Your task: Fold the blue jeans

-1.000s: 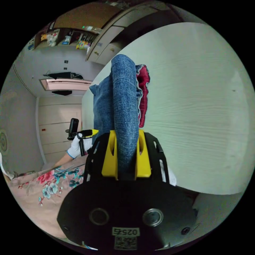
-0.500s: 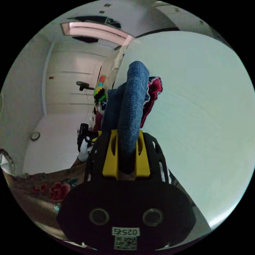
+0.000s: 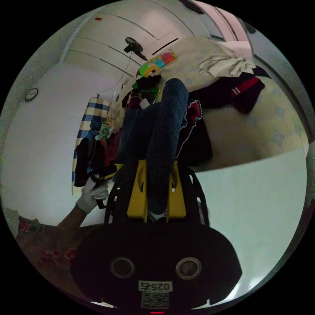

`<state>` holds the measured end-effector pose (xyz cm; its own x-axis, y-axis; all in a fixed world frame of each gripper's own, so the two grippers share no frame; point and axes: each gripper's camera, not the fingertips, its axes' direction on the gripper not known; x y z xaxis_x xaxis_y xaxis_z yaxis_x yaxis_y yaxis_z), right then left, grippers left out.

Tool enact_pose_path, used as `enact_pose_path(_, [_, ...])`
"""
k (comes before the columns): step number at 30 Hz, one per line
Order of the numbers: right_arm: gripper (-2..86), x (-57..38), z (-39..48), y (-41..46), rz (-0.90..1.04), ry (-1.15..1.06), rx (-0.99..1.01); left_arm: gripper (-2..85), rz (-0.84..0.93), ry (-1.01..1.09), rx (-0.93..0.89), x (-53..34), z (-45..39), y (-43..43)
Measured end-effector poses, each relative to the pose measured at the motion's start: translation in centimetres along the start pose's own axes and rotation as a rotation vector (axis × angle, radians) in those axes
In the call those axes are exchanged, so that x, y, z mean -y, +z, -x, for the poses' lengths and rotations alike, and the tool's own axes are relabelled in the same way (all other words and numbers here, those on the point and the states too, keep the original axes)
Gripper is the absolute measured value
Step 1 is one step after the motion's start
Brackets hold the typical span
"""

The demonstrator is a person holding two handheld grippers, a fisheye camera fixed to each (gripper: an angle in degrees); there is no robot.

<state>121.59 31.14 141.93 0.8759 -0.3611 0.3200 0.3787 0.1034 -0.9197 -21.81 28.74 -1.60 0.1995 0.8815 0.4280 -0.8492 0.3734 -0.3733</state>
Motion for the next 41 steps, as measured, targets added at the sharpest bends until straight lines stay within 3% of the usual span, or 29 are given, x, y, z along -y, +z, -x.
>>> enact_pose_path(6, [9.5,9.2,-8.4,11.8,0.141,-0.066,-0.055,3.5,-0.016,-0.101,0.279,9.0,-4.7,4.4])
enact_pose_path(9, [10.1,11.8,-13.6,19.5,0.245,-0.095,-0.113,4.8,0.076,-0.257,0.376,12.5,-2.6,9.2])
enact_pose_path(11, [11.3,12.8,-17.5,26.8,0.412,-0.159,-0.258,6.3,0.25,-0.401,0.458,14.0,1.0,13.8])
enact_pose_path(13, [12.1,12.2,-19.7,30.7,0.511,-0.257,-0.388,6.6,0.283,-0.474,0.458,14.1,1.9,14.6])
enact_pose_path(18, [13.4,11.1,-24.8,32.4,0.427,-0.246,-0.304,7.5,0.318,-0.401,0.461,13.9,-1.8,13.7])
enact_pose_path(23, [15.6,13.5,-32.3,34.2,0.601,-0.026,-0.087,7.6,0.418,-0.404,0.406,13.6,-5.5,11.5])
enact_pose_path(26, [17.1,14.4,-36.3,33.5,0.664,0.041,0.064,6.4,0.438,-0.298,0.503,12.6,-10.2,9.9])
enact_pose_path(30, [17.3,16.4,-41.0,29.1,0.483,0.101,0.163,6.8,0.351,-0.121,0.677,11.3,-17.9,7.8])
enact_pose_path(35, [16.9,24.5,-47.9,21.9,-0.065,0.18,-0.005,6.5,0.181,0.12,0.552,14.6,-25.9,8.6])
enact_pose_path(41, [13.6,34.1,-57.9,24.0,-0.226,0.401,-0.131,7.3,0.149,0.308,0.456,22.1,-30.6,13.2])
